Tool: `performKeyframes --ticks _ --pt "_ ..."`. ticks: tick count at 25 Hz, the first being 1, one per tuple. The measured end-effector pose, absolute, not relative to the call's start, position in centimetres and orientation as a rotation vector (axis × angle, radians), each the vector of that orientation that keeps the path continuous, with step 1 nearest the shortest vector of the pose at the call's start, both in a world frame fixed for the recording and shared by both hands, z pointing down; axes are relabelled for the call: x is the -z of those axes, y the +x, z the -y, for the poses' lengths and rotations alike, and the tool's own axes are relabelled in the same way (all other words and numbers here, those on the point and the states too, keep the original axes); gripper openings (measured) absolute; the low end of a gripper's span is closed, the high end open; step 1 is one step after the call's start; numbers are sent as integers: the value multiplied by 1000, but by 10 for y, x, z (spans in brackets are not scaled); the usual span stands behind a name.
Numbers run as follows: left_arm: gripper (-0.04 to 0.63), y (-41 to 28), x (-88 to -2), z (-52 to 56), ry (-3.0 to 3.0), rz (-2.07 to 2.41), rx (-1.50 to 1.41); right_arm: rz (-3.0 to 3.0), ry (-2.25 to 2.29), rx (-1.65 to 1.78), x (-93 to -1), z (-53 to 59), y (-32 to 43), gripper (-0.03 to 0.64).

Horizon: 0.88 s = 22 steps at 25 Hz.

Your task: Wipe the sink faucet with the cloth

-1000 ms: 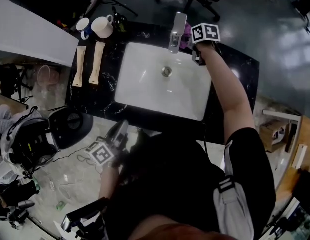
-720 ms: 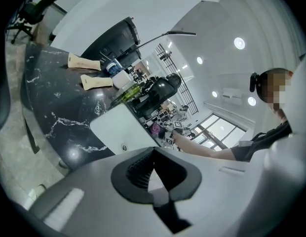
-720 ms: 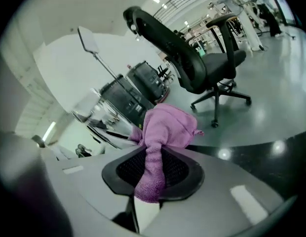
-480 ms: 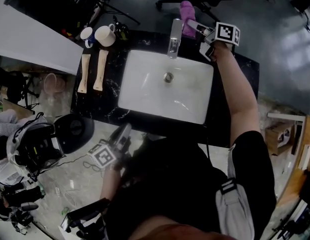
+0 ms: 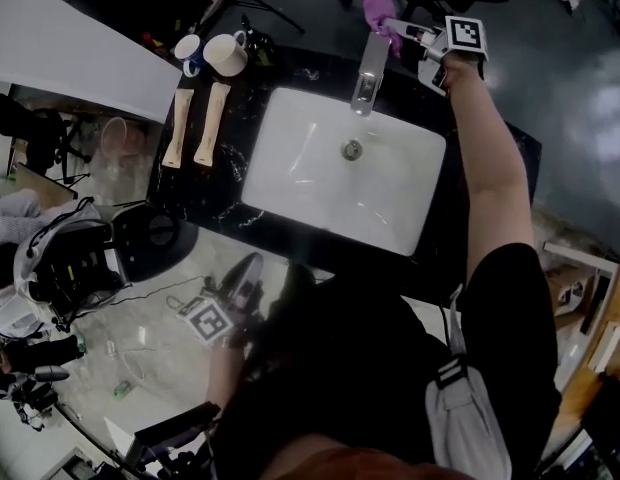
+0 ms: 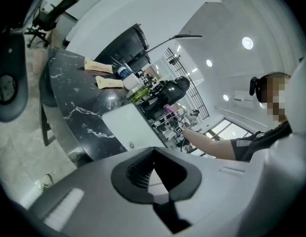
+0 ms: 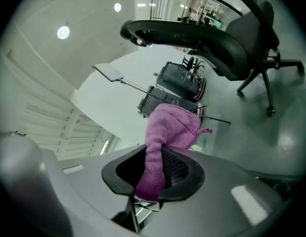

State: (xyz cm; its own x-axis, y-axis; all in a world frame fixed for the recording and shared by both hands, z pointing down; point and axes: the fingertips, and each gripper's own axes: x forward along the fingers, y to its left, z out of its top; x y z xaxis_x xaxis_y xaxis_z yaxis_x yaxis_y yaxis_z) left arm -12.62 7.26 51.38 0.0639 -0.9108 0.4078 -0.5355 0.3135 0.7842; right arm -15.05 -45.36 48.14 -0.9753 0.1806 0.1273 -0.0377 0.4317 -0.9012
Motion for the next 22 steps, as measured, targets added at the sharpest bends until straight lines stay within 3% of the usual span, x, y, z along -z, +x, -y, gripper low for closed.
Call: performKeyframes --ticks 4,13,22 --pt "0 -124 -521 -84 1290 1635 498 2380 -175 -1610 -510 454 -152 98" --pt "0 -110 -530 -91 1248 1652 512 2074 164 -1142 -619 452 -146 95" --pt "0 -108 -528 -90 1260 1649 528 2168 235 -1057 -616 456 -145 95"
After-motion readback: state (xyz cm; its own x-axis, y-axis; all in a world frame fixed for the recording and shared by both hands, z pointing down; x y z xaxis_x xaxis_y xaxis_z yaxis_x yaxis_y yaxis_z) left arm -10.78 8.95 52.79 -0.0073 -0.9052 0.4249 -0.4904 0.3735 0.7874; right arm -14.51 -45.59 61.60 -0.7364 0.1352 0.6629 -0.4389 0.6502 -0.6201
